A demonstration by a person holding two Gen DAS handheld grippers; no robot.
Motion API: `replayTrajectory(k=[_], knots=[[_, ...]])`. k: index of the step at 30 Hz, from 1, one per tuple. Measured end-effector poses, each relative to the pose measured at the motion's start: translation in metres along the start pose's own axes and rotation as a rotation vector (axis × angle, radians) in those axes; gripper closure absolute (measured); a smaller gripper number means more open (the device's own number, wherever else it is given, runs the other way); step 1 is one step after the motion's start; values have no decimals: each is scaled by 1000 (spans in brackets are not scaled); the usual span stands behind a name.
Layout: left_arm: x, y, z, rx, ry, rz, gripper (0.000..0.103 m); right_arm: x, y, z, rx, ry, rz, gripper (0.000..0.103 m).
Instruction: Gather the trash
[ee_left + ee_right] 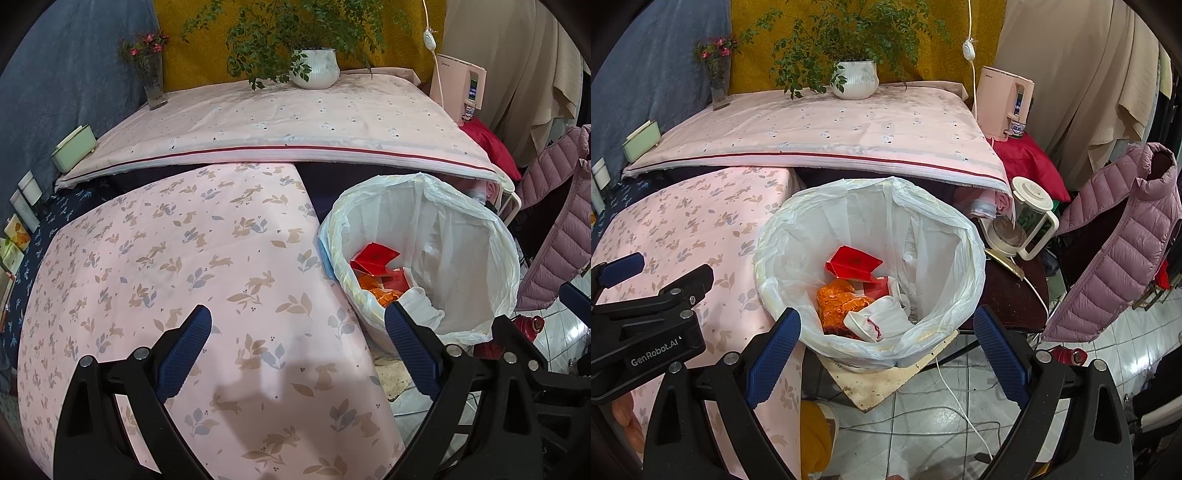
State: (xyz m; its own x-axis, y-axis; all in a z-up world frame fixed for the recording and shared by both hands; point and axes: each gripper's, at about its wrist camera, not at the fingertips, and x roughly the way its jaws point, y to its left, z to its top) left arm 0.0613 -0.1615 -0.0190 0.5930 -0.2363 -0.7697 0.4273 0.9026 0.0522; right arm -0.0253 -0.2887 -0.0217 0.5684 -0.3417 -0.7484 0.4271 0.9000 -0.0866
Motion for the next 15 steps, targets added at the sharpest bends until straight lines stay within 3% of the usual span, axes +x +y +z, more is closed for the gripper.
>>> replayTrajectory(k=[15], knots=[[0, 7, -4, -9, 9, -3, 13, 0, 0, -3, 1, 5, 3, 12]])
